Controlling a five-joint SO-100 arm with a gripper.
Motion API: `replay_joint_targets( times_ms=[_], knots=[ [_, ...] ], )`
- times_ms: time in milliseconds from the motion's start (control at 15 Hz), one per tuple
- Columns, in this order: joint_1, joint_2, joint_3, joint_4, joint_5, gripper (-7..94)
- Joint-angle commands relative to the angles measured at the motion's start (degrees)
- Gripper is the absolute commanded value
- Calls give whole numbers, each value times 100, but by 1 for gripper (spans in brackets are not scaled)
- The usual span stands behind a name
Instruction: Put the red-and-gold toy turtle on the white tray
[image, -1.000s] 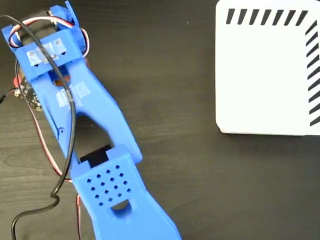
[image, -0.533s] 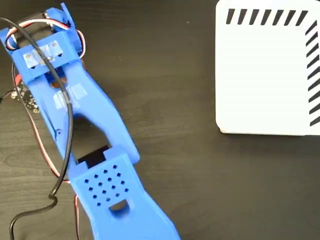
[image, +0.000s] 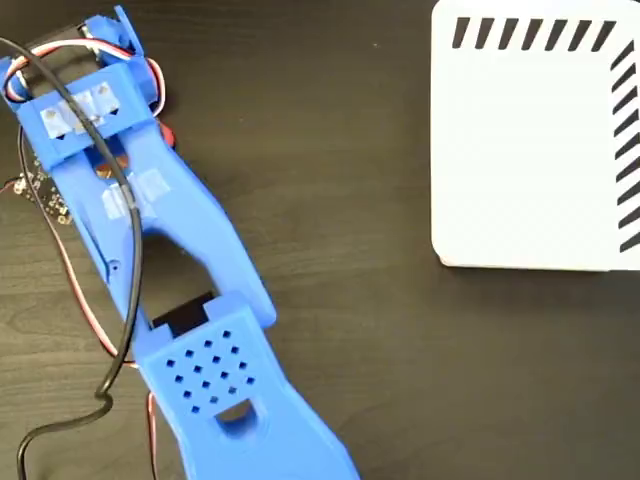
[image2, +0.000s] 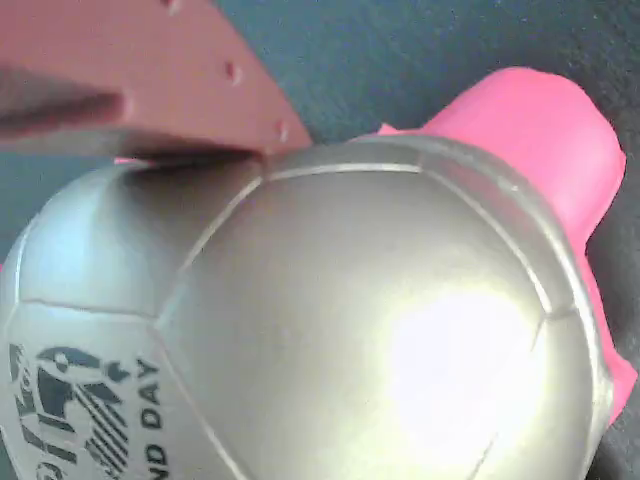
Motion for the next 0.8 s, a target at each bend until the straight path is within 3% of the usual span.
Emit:
replay_joint_targets(
  times_ms=[0,333,733],
  knots=[
    [-26,387,-378,26,-18,0],
    [0,1767,-325,79,791,0],
    [352,4087,1591,53,826,0]
  ],
)
